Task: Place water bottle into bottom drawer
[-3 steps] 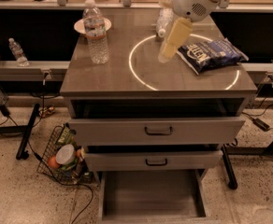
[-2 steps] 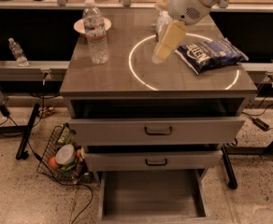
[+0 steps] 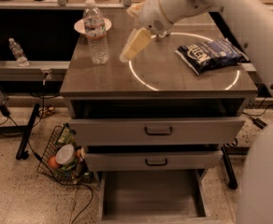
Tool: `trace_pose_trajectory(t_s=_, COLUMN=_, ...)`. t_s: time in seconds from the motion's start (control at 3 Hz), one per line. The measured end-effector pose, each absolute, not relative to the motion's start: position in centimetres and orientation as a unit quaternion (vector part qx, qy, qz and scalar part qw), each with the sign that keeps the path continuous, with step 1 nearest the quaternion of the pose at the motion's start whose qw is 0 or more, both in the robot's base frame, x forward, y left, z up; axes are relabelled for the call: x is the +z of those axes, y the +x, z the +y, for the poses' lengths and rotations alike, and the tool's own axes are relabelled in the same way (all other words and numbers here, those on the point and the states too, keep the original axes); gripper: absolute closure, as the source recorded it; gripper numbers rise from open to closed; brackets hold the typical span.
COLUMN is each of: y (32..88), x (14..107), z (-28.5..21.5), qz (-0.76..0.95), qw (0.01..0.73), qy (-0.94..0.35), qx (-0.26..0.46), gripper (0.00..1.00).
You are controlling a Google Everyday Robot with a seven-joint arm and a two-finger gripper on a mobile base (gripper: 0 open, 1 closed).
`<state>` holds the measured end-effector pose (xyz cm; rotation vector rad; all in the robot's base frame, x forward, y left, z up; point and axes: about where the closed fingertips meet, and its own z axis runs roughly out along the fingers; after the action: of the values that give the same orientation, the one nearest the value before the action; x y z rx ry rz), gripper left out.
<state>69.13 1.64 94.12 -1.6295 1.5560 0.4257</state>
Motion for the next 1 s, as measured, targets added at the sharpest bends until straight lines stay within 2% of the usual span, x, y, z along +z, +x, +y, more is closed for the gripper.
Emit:
trace_pose_trajectory(t_s=0.67, y=75.1, x=91.3, z=9.2, qz=0.580, qw=0.473, qy=-0.606, qx=0.269, gripper=0.02)
trace_pose_trajectory(t_s=1.0, y=75.9, x=90.0, z=11.3, qz=0.580, qw=0.468, qy=-0.587, qx=0.315, gripper=0.07)
